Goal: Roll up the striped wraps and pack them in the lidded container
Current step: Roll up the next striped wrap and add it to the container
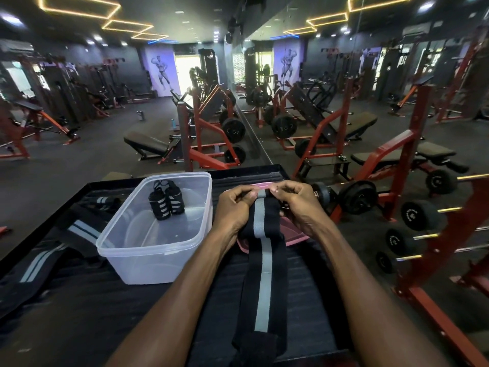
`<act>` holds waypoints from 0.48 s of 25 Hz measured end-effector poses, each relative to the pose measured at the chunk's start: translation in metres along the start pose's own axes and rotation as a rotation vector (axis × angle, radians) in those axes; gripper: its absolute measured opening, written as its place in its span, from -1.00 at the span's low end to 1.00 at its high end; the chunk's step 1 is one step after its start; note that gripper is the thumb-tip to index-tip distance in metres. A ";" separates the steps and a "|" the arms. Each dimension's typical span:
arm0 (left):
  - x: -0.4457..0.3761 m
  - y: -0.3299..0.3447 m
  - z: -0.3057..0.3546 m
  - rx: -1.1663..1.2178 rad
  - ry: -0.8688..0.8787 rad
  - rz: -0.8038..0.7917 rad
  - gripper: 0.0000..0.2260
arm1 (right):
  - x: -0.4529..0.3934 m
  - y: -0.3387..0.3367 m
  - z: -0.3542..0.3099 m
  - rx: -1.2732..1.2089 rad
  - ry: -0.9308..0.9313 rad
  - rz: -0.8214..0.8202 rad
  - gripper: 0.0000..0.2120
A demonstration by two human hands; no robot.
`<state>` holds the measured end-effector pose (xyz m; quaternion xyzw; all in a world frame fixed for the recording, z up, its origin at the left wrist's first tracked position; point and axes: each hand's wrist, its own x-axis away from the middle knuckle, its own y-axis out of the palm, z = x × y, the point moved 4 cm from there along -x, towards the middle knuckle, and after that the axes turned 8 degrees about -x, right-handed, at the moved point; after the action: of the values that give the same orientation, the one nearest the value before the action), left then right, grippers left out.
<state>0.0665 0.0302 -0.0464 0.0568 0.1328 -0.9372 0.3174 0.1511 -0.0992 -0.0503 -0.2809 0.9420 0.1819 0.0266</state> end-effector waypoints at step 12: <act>0.004 -0.002 -0.001 0.037 -0.006 0.063 -0.83 | -0.004 -0.003 0.006 0.095 -0.009 0.036 -0.90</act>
<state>0.0621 0.0291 -0.0474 0.0638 0.1127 -0.9292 0.3460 0.1562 -0.0976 -0.0560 -0.2616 0.9543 0.1389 0.0409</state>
